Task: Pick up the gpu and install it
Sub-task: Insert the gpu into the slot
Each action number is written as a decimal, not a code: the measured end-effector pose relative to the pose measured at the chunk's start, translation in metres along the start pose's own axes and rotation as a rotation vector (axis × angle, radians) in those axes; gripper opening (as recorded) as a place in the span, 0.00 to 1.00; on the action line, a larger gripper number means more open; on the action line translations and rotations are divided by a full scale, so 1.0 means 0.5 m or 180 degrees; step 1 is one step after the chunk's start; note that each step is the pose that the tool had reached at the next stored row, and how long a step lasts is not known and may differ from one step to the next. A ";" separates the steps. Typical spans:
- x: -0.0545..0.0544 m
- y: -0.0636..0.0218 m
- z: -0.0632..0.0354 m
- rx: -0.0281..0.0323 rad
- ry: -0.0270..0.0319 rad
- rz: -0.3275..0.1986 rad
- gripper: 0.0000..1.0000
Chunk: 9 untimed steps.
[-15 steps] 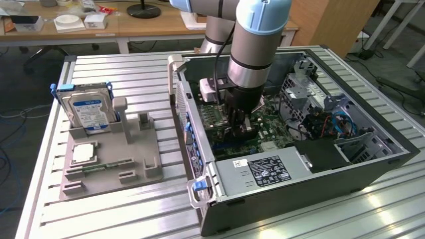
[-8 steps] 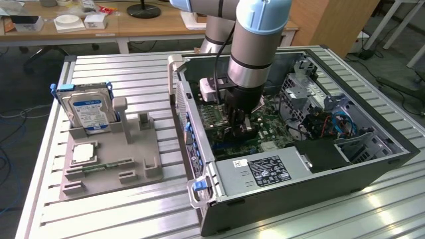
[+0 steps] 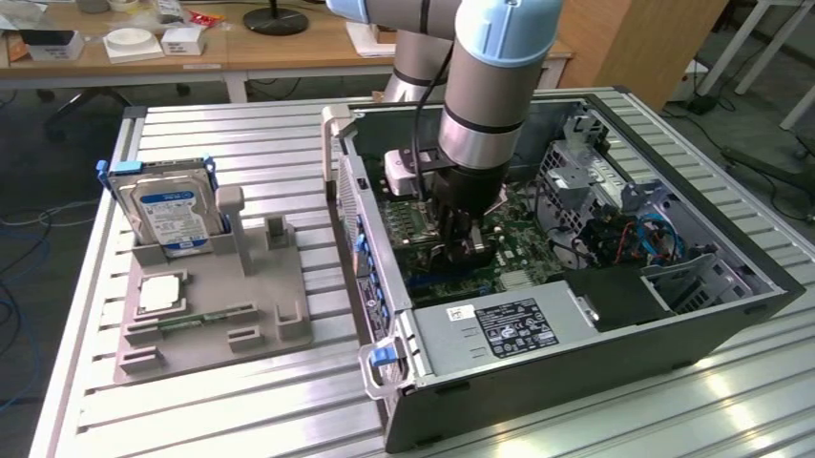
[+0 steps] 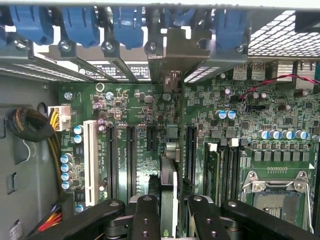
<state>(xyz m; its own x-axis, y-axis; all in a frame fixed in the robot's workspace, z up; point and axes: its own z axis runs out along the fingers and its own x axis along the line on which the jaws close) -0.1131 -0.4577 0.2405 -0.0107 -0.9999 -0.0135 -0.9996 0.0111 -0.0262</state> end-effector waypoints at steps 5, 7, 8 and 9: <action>0.000 -0.004 0.000 0.0000 -0.0001 -0.0023 0.26; 0.000 -0.004 0.000 0.0000 -0.0001 -0.0042 0.26; 0.000 -0.004 0.000 0.0000 -0.0002 -0.0052 0.26; 0.000 -0.004 0.000 0.0000 -0.0002 -0.0060 0.26</action>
<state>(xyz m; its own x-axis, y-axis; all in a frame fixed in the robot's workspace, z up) -0.1112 -0.4576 0.2405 0.0083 -0.9999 -0.0136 -0.9996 -0.0079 -0.0265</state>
